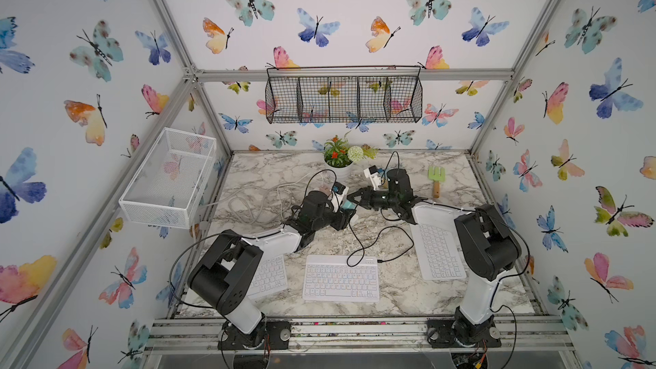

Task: Unplug the wireless keyboard
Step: Remove the power cord from the plug.

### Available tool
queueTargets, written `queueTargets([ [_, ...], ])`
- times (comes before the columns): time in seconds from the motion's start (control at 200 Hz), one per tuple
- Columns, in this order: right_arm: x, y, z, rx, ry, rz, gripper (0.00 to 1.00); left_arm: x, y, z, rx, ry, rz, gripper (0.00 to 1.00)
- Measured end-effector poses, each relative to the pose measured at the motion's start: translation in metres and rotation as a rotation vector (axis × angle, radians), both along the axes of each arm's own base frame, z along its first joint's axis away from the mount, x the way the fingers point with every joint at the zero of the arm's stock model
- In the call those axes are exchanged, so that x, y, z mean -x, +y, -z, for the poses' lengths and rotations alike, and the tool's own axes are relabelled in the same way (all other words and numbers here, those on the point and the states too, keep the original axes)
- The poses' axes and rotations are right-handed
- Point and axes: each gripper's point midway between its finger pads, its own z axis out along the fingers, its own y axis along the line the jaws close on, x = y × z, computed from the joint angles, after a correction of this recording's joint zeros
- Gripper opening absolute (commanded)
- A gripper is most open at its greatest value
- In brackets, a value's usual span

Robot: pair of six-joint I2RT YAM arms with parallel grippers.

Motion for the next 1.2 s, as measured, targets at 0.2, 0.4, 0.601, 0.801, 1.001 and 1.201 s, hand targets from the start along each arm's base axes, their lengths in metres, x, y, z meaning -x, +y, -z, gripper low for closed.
queueTargets([
  [0.2, 0.000, 0.000, 0.000, 0.000, 0.000, 0.000, 0.02, -0.002, -0.003, 0.010, -0.013, 0.026, 0.016, 0.29],
  [0.4, -0.001, 0.000, -0.001, -0.001, -0.006, -0.001, 0.02, -0.003, -0.003, 0.008, 0.000, 0.033, 0.017, 0.07],
  [0.601, -0.003, 0.000, -0.003, -0.016, 0.001, 0.018, 0.02, -0.004, -0.003, 0.007, 0.010, 0.034, 0.015, 0.00],
  [0.801, -0.002, -0.007, 0.004, -0.062, 0.059, 0.063, 0.02, -0.001, -0.001, 0.011, 0.017, 0.038, 0.011, 0.00],
  [1.001, 0.003, -0.011, 0.007, -0.102, 0.110, 0.084, 0.02, 0.004, -0.002, 0.014, 0.039, 0.054, 0.006, 0.00],
  [1.201, -0.003, -0.008, 0.000, -0.041, 0.064, 0.046, 0.02, 0.003, -0.005, 0.009, 0.039, 0.022, 0.028, 0.00],
])
